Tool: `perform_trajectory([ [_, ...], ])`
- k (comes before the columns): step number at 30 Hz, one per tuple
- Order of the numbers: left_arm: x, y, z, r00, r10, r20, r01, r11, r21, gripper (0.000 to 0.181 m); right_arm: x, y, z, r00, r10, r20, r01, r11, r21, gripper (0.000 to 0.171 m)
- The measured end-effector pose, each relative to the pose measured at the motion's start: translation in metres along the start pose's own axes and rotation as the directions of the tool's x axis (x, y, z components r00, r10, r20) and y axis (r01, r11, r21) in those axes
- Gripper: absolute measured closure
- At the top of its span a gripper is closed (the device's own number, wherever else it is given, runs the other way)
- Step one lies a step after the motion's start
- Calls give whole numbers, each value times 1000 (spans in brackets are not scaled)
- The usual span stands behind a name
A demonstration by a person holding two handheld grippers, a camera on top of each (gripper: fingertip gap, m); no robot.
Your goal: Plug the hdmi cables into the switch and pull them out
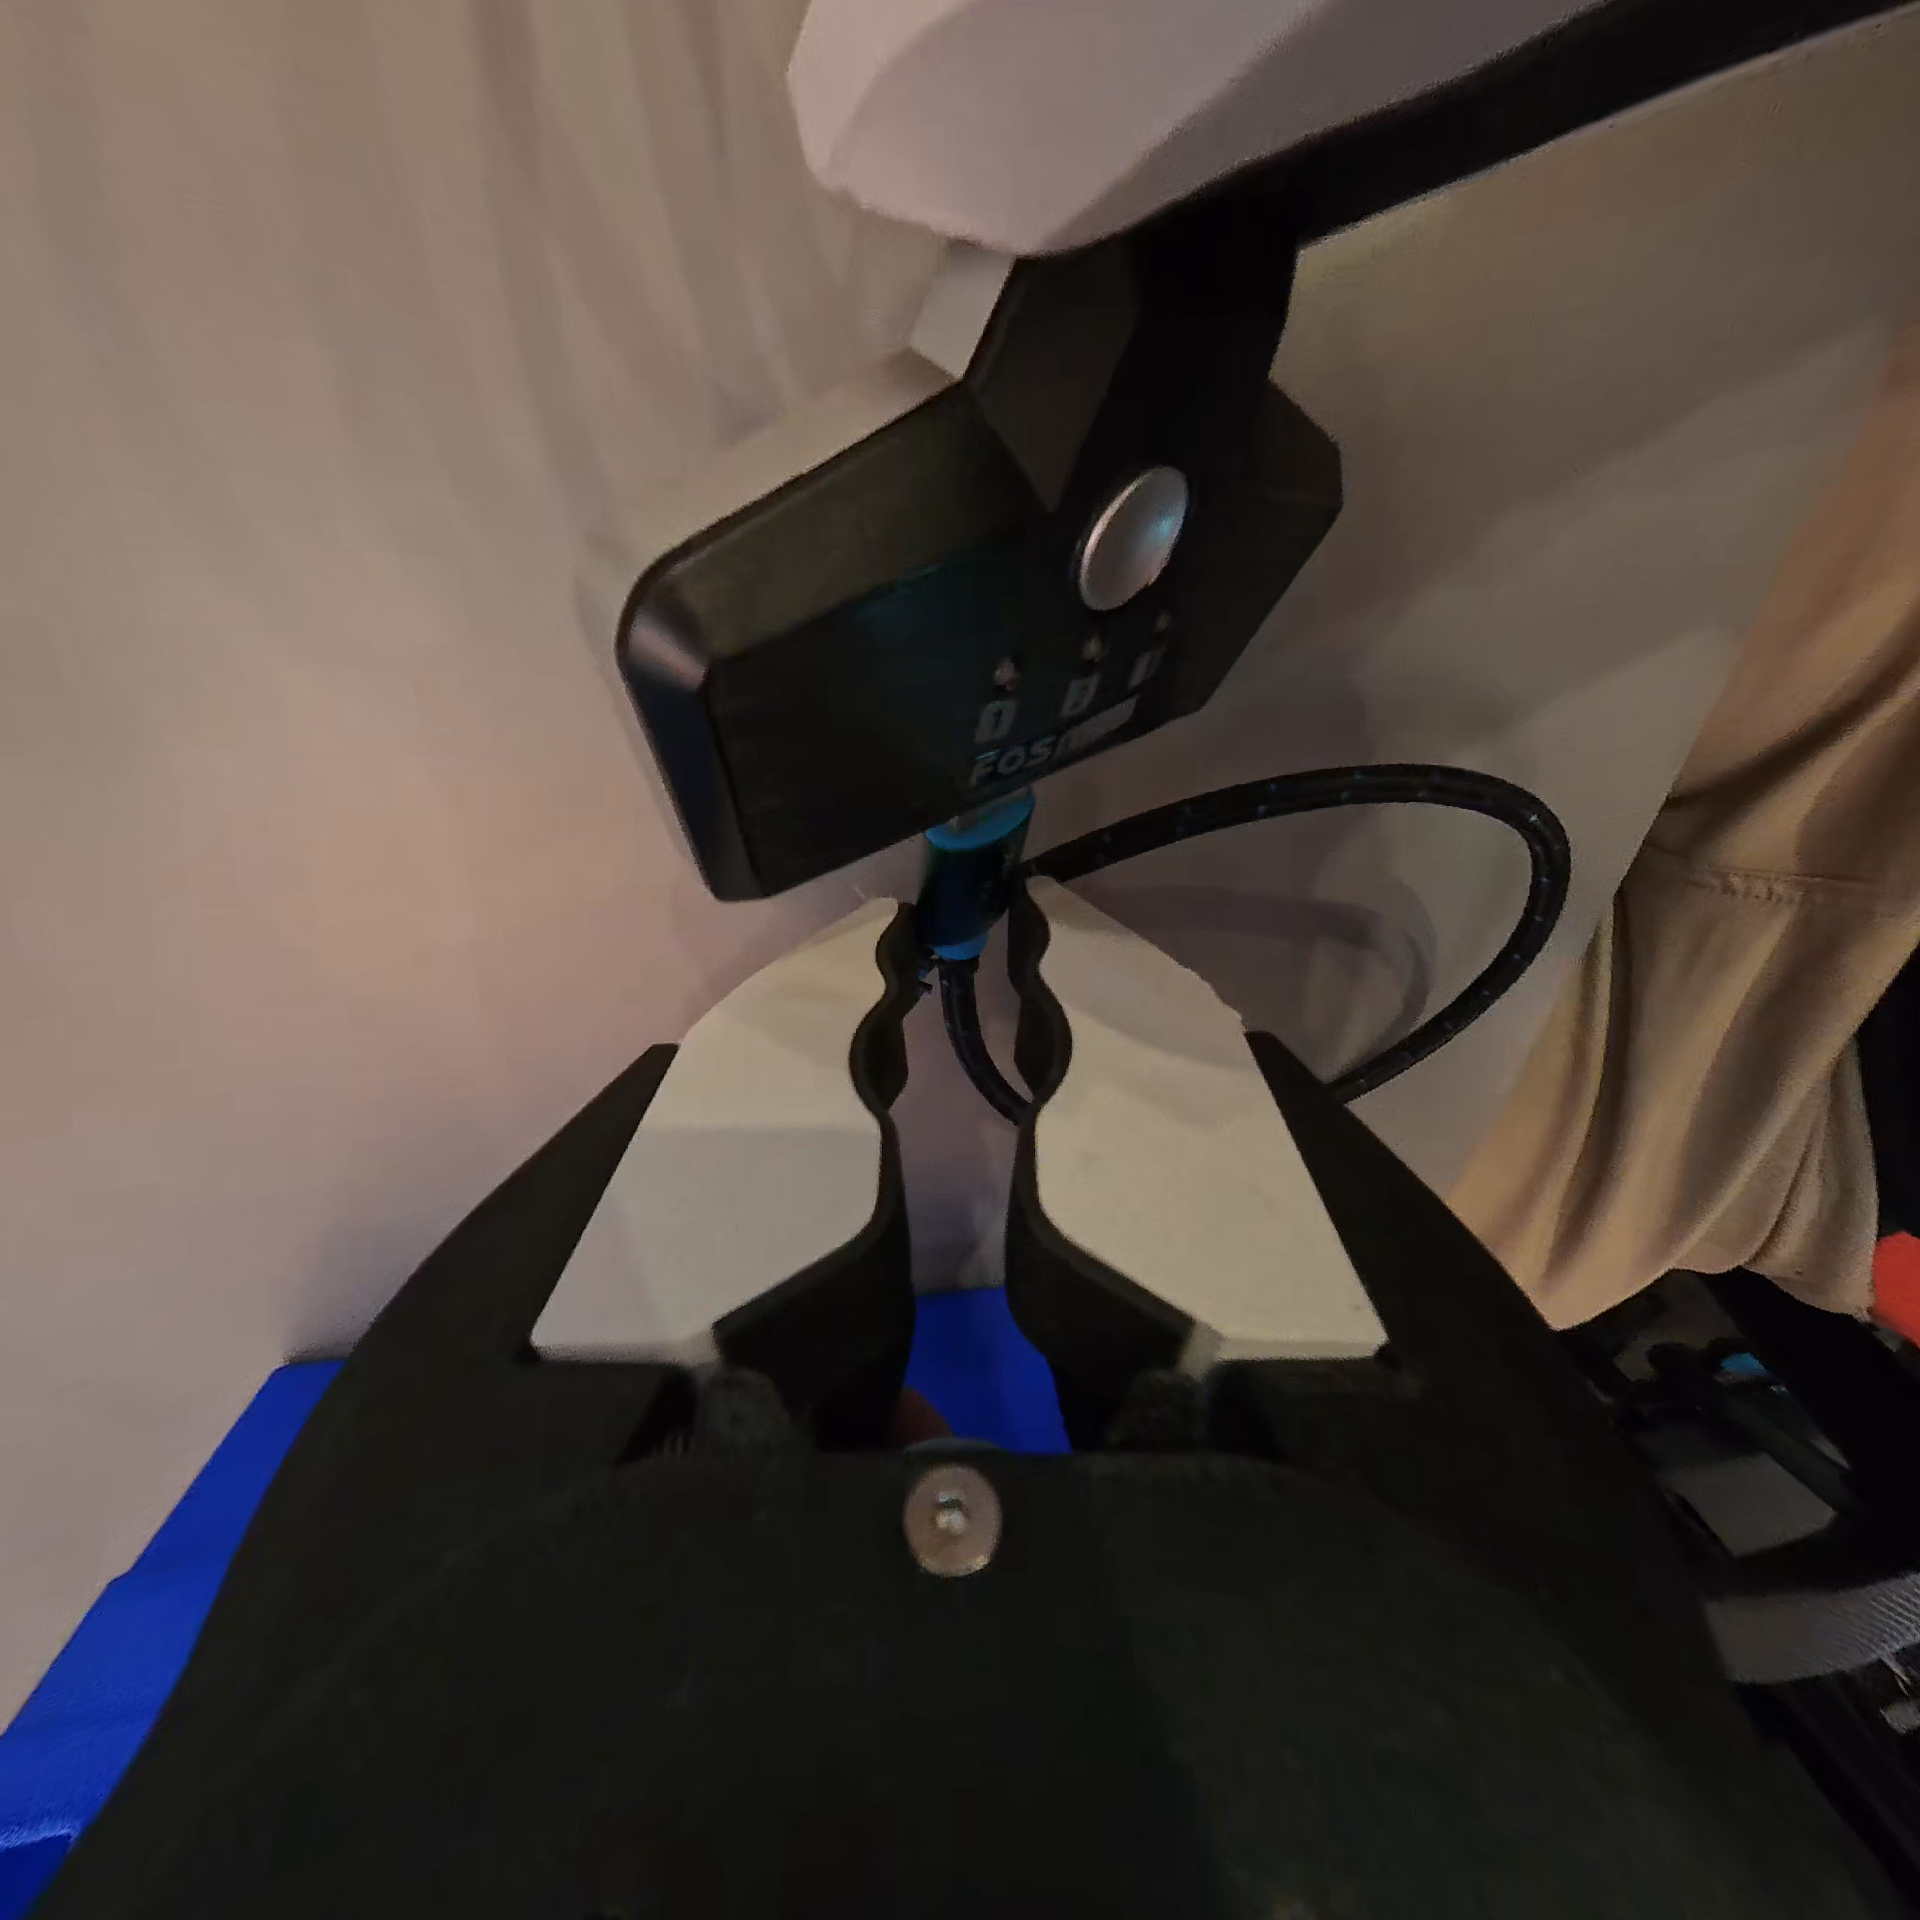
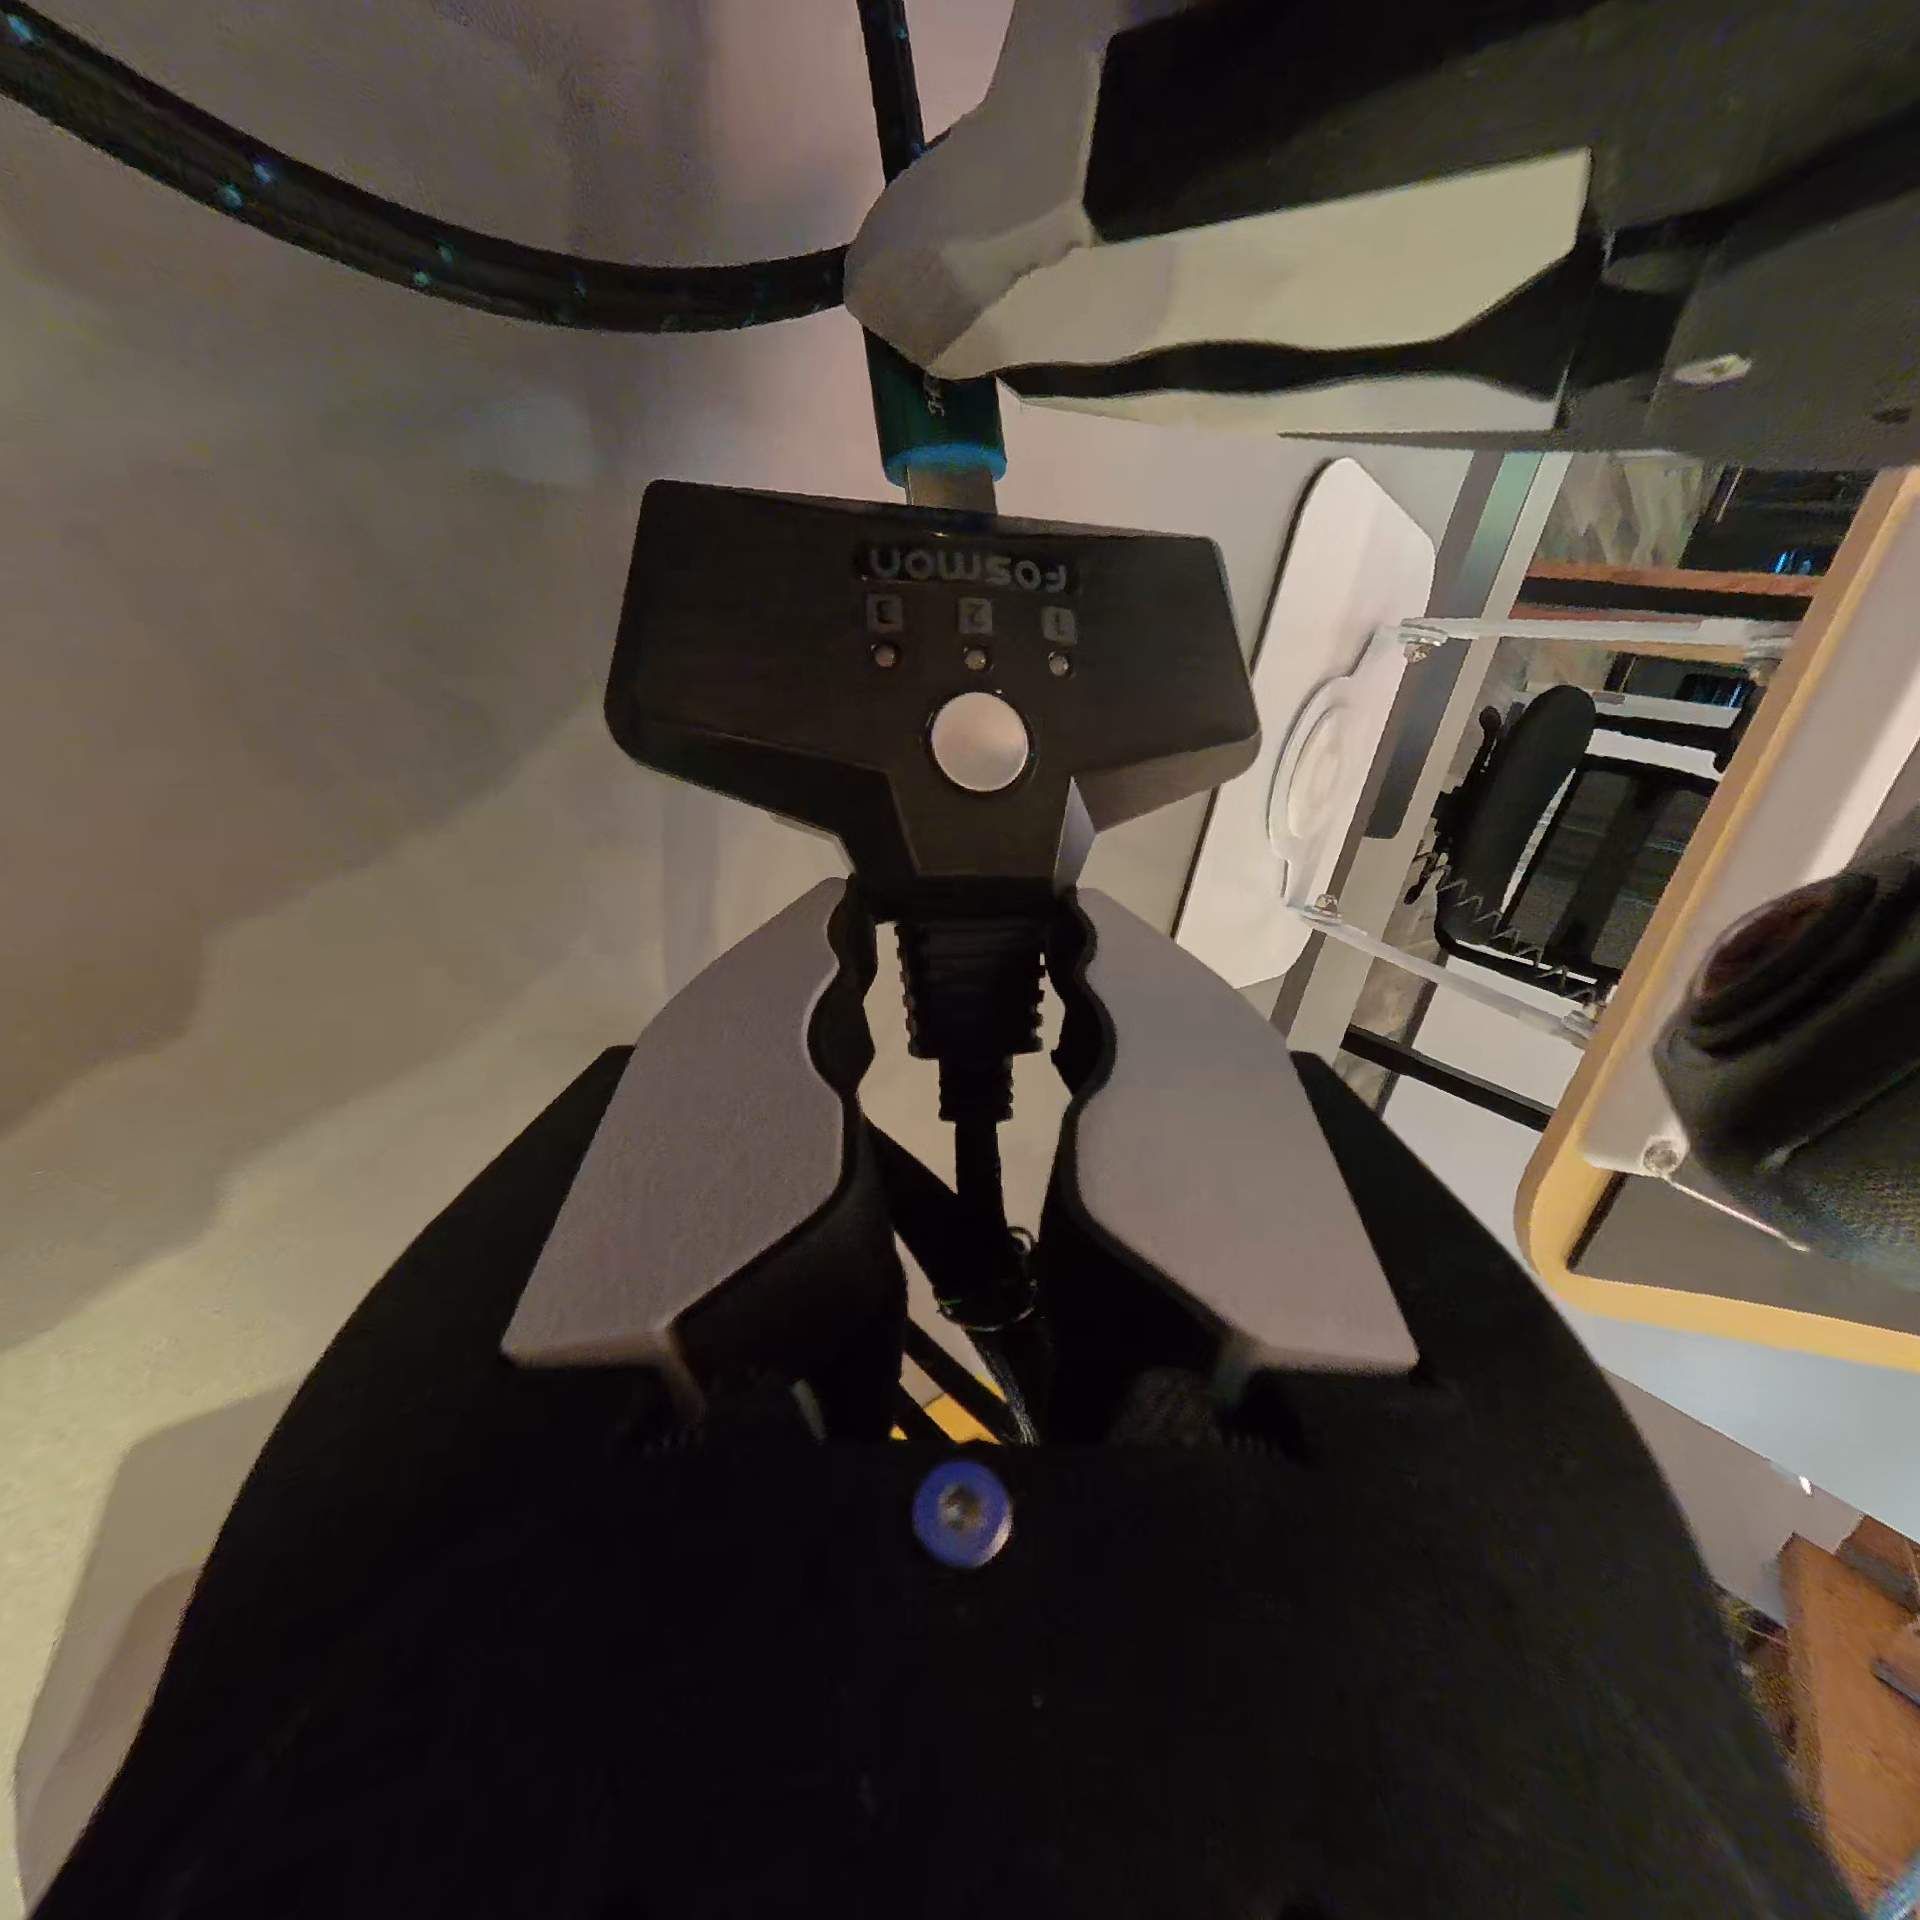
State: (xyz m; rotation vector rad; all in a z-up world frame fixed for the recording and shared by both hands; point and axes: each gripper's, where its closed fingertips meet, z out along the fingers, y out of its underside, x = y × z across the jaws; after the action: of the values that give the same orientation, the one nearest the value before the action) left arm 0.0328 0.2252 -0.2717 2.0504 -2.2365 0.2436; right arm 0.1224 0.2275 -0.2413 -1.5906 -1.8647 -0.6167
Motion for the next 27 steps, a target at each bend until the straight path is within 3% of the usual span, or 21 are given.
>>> perform_trajectory([
  [1, -1, -1, -1, 1000, -1, 4, 1, 1000, 8, 166, 1, 0, 0, 1000, 5, -4, -5, 1000, 7, 139],
  [12, 5, -4, -3, 994, 111, 23, -112, 994, 10, 166, -1, -1, -2, 1000, -15, 16, 13, 995, 99, 139],
  [23, 6, -10, -7, 994, 92, 64, -94, 995, 22, 166, 0, 1, -1, 997, 71, 43, -75, 992, 102, 139],
  [27, -6, -11, -34, 969, 94, 227, -102, 994, 24, 162, 11, 5, -10, 980, 191, 48, -195, 973, 126, 140],
])
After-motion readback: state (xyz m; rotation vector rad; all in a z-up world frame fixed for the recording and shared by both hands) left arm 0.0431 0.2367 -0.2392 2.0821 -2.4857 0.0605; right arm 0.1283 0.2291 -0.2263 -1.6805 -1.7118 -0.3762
